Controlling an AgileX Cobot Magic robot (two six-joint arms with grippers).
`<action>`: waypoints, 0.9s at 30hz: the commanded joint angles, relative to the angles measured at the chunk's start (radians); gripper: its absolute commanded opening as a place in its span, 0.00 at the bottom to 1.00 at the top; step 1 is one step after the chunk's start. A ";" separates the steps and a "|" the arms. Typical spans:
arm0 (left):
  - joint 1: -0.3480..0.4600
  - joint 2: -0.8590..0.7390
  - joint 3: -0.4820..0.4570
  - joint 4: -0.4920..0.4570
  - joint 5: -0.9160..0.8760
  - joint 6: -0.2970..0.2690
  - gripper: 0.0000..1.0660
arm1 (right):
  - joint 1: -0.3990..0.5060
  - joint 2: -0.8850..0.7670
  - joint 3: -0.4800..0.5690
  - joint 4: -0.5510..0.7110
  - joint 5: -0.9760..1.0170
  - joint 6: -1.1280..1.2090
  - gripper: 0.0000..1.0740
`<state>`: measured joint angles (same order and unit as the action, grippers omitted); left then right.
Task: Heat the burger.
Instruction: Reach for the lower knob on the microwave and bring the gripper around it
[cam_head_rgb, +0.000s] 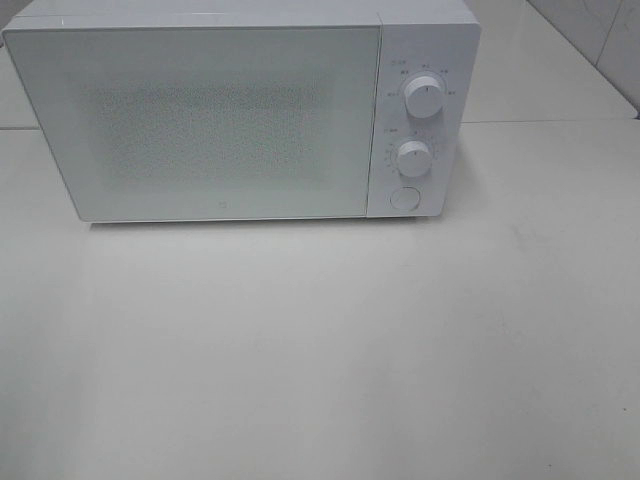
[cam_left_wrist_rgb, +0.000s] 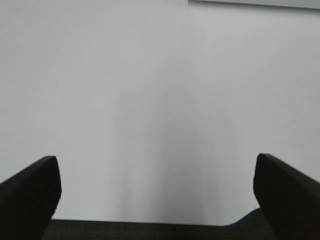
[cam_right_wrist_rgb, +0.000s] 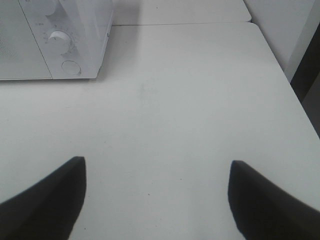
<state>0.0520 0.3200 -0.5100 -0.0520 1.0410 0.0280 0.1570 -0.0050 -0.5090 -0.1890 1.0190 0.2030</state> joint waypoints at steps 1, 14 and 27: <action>0.002 -0.094 0.005 -0.019 -0.005 -0.009 0.94 | -0.006 -0.025 0.005 -0.006 -0.011 -0.012 0.68; 0.002 -0.353 0.005 -0.019 -0.005 -0.009 0.94 | -0.006 -0.025 0.005 -0.006 -0.011 -0.012 0.68; 0.002 -0.344 0.006 -0.018 -0.005 -0.008 0.94 | -0.006 -0.021 0.005 -0.006 -0.011 -0.012 0.68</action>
<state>0.0520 -0.0050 -0.5090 -0.0600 1.0410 0.0240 0.1570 -0.0050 -0.5090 -0.1890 1.0190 0.2030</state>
